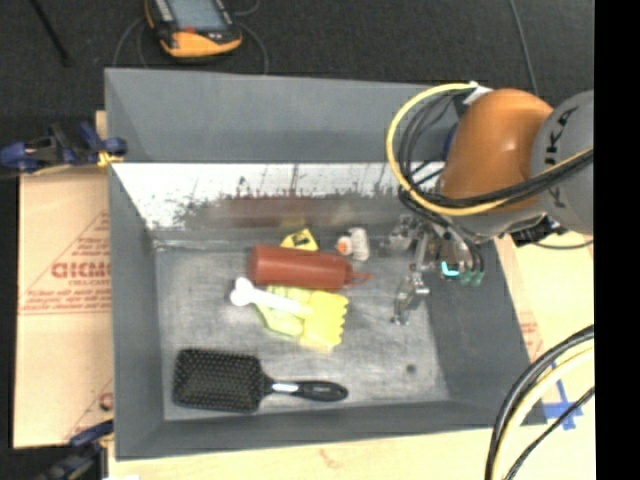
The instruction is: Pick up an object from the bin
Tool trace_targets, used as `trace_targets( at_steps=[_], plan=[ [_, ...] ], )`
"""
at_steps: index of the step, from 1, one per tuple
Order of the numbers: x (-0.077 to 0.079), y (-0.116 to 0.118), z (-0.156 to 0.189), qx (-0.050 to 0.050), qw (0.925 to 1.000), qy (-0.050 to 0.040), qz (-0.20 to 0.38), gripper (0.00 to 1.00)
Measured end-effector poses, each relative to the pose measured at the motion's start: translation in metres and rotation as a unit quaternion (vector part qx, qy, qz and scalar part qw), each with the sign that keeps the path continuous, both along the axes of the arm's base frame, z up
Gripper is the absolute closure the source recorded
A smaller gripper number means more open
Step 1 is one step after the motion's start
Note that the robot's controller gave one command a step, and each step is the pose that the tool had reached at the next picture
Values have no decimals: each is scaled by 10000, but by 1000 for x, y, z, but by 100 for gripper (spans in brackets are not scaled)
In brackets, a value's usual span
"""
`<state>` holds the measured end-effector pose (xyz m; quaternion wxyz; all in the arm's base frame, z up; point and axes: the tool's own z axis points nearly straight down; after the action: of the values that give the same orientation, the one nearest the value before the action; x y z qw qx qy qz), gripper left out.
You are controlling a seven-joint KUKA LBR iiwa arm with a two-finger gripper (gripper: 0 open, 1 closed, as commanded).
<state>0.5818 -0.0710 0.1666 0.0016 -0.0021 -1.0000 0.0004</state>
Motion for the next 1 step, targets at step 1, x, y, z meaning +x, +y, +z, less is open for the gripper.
trace_targets(
  at_steps=[1],
  plan=[
    [2, 0, 4, -5, 10000, -37, 7, 0]
  ],
)
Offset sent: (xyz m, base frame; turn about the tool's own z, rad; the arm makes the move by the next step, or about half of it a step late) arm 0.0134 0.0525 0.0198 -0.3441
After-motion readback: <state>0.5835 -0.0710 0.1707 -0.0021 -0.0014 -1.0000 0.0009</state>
